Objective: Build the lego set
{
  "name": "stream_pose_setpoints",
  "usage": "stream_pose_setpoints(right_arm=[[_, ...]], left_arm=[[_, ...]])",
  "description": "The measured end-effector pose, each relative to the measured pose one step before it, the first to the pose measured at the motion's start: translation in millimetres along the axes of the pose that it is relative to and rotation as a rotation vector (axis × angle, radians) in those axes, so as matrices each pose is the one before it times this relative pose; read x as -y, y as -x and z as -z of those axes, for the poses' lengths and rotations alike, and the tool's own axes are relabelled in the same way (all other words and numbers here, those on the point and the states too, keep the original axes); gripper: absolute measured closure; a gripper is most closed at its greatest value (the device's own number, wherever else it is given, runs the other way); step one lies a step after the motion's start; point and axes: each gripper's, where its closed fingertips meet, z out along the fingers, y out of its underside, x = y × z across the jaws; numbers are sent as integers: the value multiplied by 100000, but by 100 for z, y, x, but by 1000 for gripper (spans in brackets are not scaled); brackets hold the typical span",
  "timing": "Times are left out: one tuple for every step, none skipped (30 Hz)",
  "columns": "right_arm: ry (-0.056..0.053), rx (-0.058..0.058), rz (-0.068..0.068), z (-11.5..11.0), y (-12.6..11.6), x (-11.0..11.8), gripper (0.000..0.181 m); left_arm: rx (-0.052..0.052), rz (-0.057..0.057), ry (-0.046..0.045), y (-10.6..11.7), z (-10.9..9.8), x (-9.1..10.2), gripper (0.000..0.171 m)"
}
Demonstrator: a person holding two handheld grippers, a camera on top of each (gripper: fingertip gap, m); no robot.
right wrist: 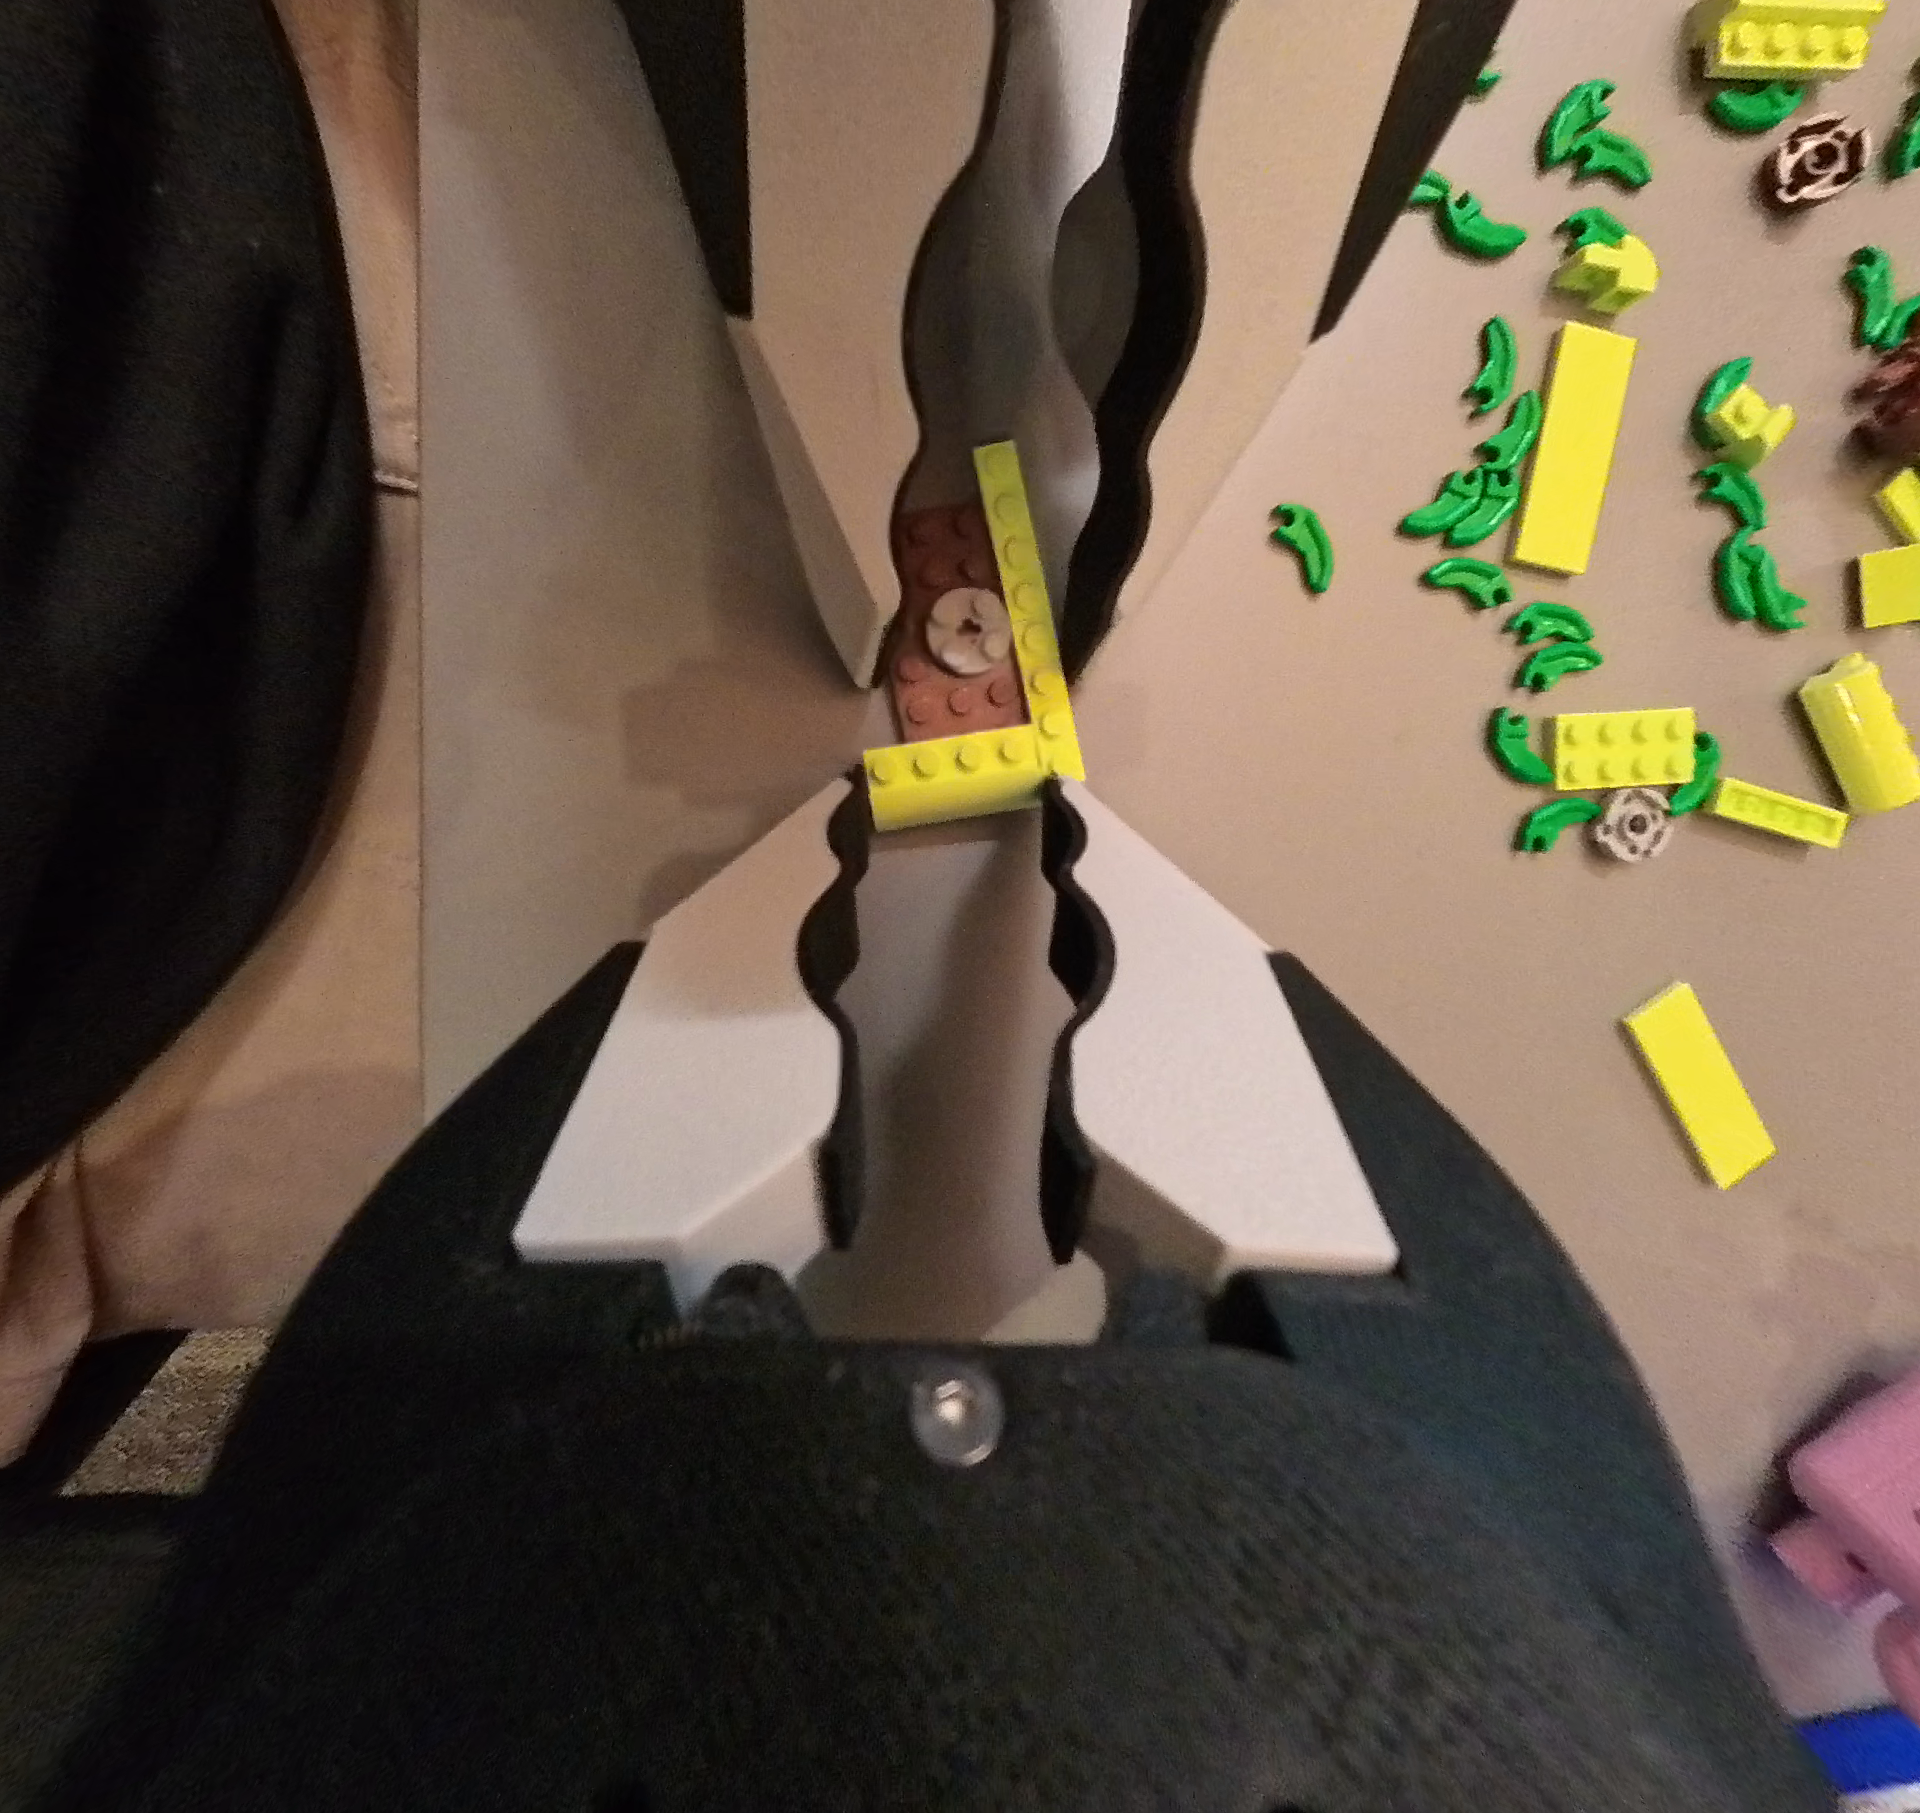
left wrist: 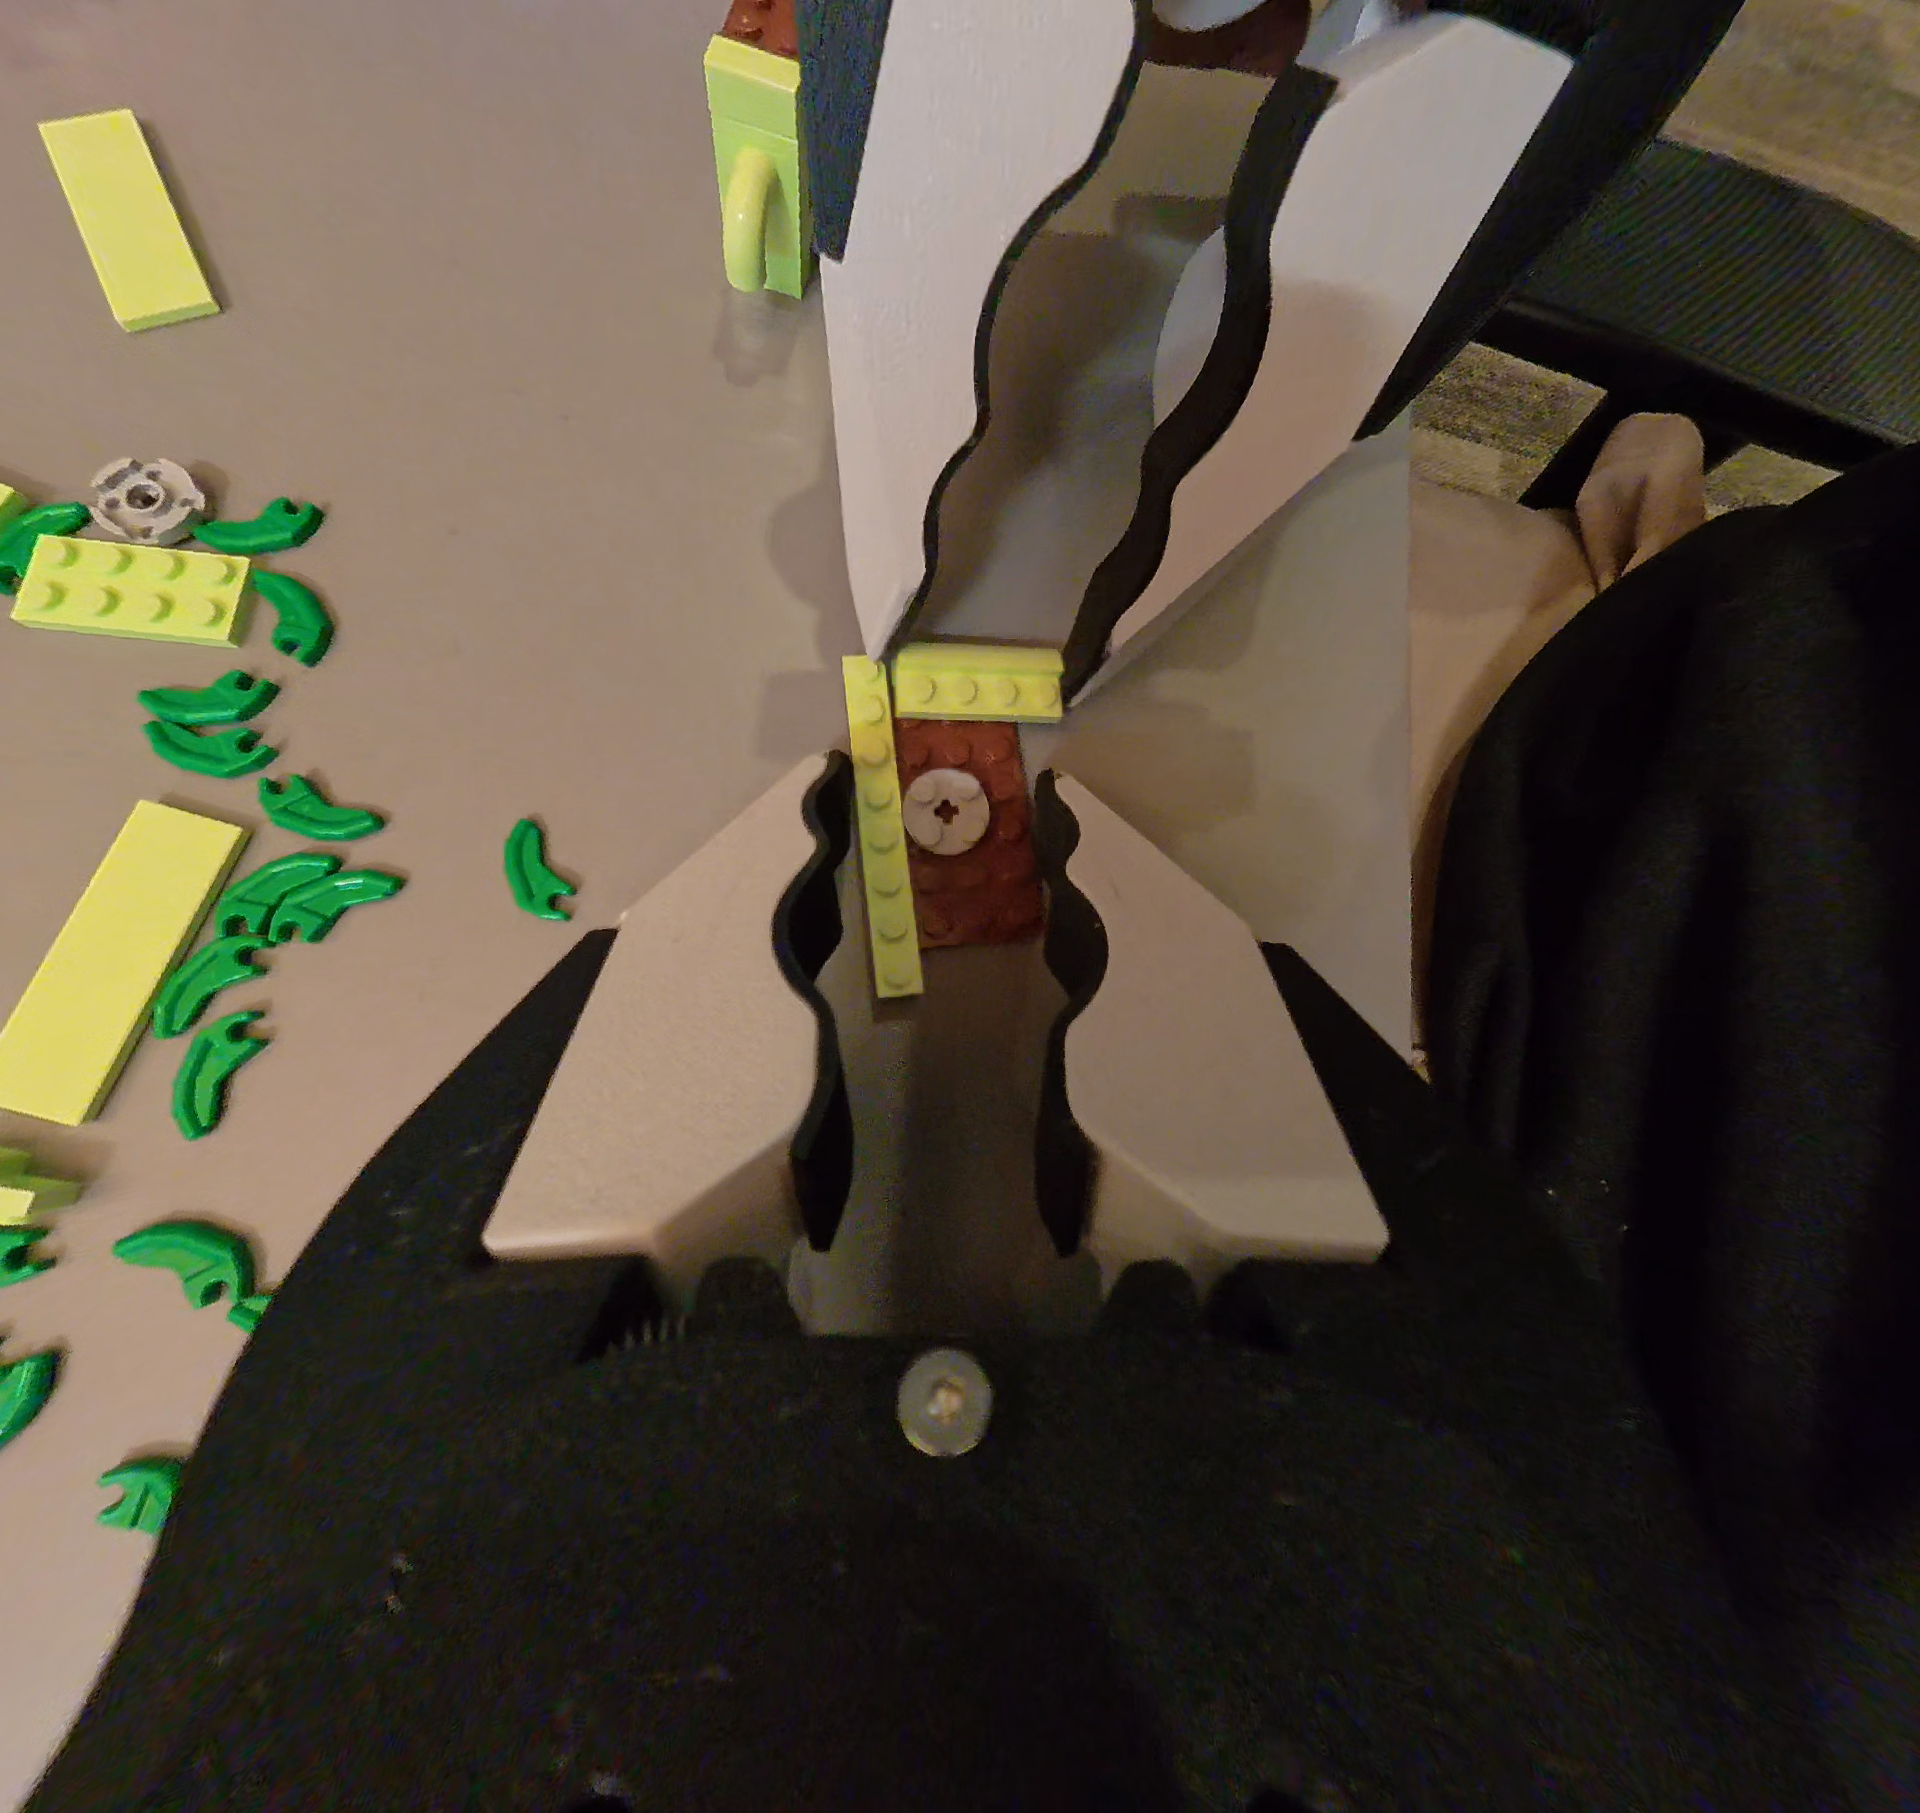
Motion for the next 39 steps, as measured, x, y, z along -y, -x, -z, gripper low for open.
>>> stream_pose_setpoints(right_arm=[[304, -715, 312, -11, -60, -30, 150], [-177, -357, -40, 20, -20, 37, 150], [-520, 59, -207, 42, 31, 80, 150], [-495, 87, -214, 47, 31, 69, 150], [-322, -265, -59, 59, -16, 49, 148], [-217, -415, 107, 56, -29, 18, 147], [-79, -319, 32, 57, -22, -11, 146], [107, -345, -246, 68, -42, -42, 146], [126, -326, -465, 73, -42, -57, 144], [-42, -441, -729, 93, -49, -51, 144], [-303, -394, -1002, 96, -45, -17, 144], [-536, 54, -1223, 91, 44, 2, 145], [-659, 347, -1318, 69, 102, 7, 146], [-687, 451, -1306, 35, 129, 13, 146], [-335, 485, -1341, -22, 147, -34, 148], [115, 536, -1367, -55, 137, -91, 148], [259, 489, -1182, -106, 133, -103, 148], [248, 93, -885, -112, 75, -91, 148], [132, 127, -519, -135, 87, -67, 147], [59, -325, -275, -123, 19, -43, 147], [-289, -571, -69, -76, -27, 42, 149], [-487, -306, 190, -12, 1, 79, 152], [153, -319, 609, -21, -10, -15, 154], [238, -264, 820, 1, -5, -13, 156], [379, -429, 809, 13, -55, -38, 158], [384, -107, 395, 8, -30, -20, 158], [379, 256, -120, -10, -8, -21, 158], [275, 143, -180, 4, -27, -4, 157], [189, -68, 66, -4, -42, -2, 157], [117, -288, 304, -3, -59, 3, 157], [54, -445, 389, -4, -79, 8, 157], [24, -214, 327, -6, -42, 12, 157], [38, -12, 134, -8, -9, 14, 157], [28, 49, 58, -13, -3, 20, 157], [8, 51, 157, -3, 1, 6, 157], [40, -65, 225, 6, -3, -6, 157], [116, -150, 229, 15, -20, -24, 157], [115, -152, 172, 15, -17, -24, 157], [174, -149, 68, 27, -19, -48, 156]], left_arm=[[29, -38, 10, -8, 10, 1, 139], [86, -105, 24, 1, -6, 0, 139], [108, -109, 28, 4, -5, -1, 139], [89, -101, 34, -2, 1, -9, 139], [70, -73, 19, -3, -6, 0, 139], [48, -53, 11, 1, -3, 0, 139], [21, -26, 3, 5, 0, 0, 139], [20, -23, 4, -5, -3, 1, 139], [-2, 1, 0, 0, 0, 0, 139], [-15, 10, -3, 6, 3, -1, 139], [10, -21, 5, -8, 3, 8, 139], [25, -34, 5, 2, 7, -7, 139], [44, -39, 8, 0, -3, 0, 139], [61, -46, 7, 3, -3, 1, 139], [24, 2, 1, 3, 0, 0, 139], [16, 14, 1, 1, 0, 0, 139], [29, 22, 1, 3, 0, 0, 139], [68, 34, 9, 20, -2, 4, 139], [187, 27, 46, 24, 3, -6, 140], [274, 8, 53, 30, -7, -13, 141], [102, -97, 22, 1, 1, 7, 141], [30, -73, 12, -9, -6, 1, 141], [4, -2, 9, 1, 1, -1, 141], [-24, 26, -1, 4, 3, -1, 141], [-66, 15, -2, -10, 0, 0, 141], [6, -13, 3, 2, 0, 0, 142], [46, -48, 9, -3, 3, -6, 142], [48, -69, 9, -7, -7, 2, 142], [-25, -91, 23, -6, -2, -2, 142], [33, -70, 14, -12, 0, -6, 142], [-28, -27, 8, -2, 1, -1, 142], [-55, 37, -5, -1, 3, -1, 142], [-41, 49, -11, -9, -1, 2, 142], [-30, 30, -7, 3, 3, -1, 142], [-10, 9, -3, -2, 0, 0, 142], [16, -16, 2, 3, 0, 0, 142], [20, -20, 4, -5, -3, 1, 142], [16, -20, 3, 4, 0, 0, 141], [7, -7, 0, 2, 0, 0, 141]])
